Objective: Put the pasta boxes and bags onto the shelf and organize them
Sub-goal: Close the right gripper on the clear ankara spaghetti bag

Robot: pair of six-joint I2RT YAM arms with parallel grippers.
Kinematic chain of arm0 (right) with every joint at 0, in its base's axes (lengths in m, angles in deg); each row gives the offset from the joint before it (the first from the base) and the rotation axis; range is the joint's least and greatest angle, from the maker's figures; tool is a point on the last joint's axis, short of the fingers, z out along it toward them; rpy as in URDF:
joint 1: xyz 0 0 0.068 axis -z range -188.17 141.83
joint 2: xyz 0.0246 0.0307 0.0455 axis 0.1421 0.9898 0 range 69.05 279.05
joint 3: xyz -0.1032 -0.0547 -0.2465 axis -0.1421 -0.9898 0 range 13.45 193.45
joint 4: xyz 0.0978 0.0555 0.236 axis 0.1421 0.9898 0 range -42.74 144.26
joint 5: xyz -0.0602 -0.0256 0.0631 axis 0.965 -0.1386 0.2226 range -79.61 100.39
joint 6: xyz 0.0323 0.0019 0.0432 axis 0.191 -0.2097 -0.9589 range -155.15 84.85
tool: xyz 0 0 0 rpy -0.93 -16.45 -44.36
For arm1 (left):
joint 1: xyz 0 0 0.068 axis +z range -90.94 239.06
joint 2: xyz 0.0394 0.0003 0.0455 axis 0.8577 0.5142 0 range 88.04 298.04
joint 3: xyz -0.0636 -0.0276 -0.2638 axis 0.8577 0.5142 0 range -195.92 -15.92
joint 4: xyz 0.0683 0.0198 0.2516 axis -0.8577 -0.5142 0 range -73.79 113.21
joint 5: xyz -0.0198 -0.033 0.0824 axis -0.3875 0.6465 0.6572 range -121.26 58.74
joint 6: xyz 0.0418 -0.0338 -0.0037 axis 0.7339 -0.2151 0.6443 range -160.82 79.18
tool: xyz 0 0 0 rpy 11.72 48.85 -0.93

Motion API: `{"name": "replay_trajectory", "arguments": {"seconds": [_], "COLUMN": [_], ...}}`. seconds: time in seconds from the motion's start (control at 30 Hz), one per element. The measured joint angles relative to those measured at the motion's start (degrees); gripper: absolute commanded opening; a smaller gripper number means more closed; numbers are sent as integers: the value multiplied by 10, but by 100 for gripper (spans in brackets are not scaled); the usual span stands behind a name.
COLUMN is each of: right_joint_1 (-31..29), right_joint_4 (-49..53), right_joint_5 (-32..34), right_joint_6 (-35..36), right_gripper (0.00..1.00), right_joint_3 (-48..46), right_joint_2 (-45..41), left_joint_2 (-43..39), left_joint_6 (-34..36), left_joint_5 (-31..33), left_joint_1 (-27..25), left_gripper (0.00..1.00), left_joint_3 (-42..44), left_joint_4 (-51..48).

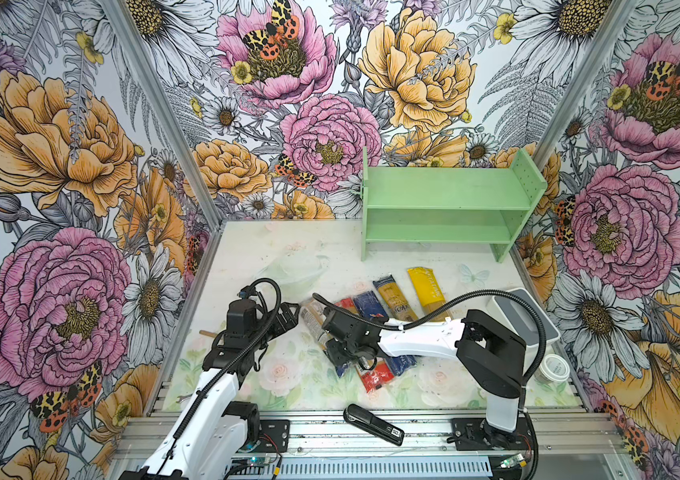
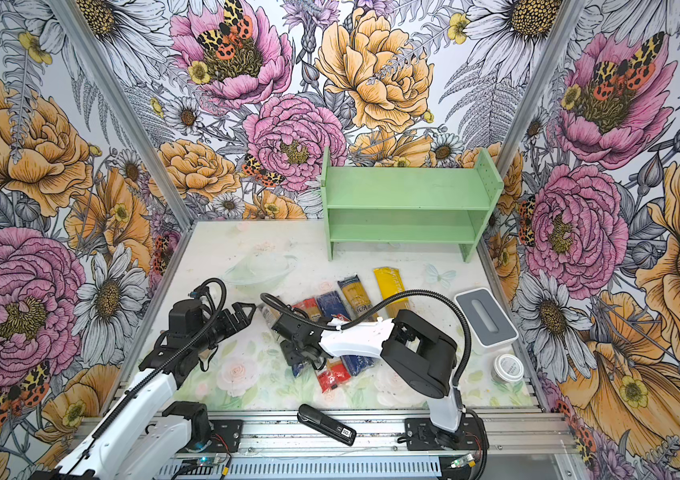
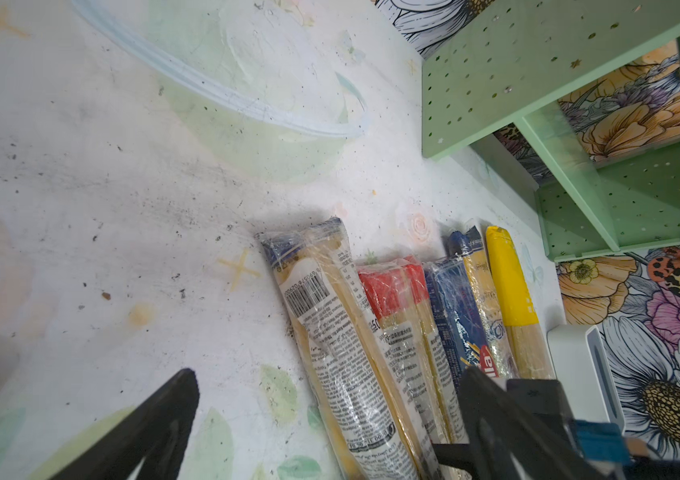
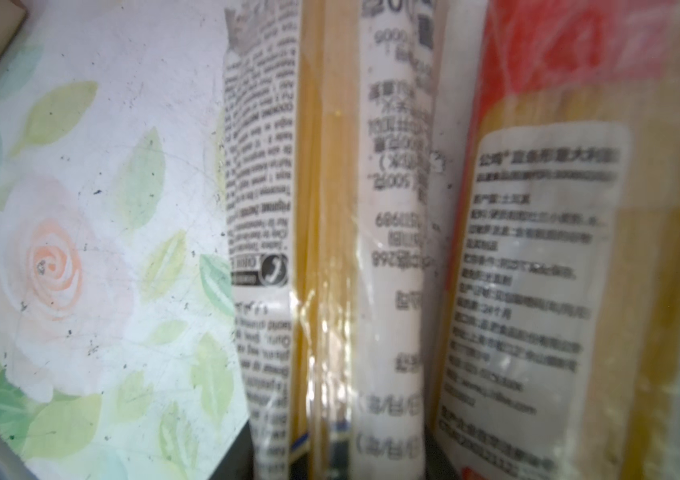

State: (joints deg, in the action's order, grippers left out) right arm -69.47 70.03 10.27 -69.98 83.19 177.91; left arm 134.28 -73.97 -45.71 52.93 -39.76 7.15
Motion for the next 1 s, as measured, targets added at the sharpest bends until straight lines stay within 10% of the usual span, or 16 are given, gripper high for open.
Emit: {"name": "replay_trajectory", "arguments": {"seconds": [1.0], "right_joint_1": [111], "right_joint_4": [134], "right_joint_5": [-103], "right_joint_6": [79], "right_gripper": [0], "right_joint_3": [-2], "right_joint_2": [-121], "left_joint_2": [7], "left_joint_6": [-10], "left_joint_5": [0], "left_joint_1": [0], "left_gripper": [99], "left_joint_3": [1], "left_joint_4": [16]}}
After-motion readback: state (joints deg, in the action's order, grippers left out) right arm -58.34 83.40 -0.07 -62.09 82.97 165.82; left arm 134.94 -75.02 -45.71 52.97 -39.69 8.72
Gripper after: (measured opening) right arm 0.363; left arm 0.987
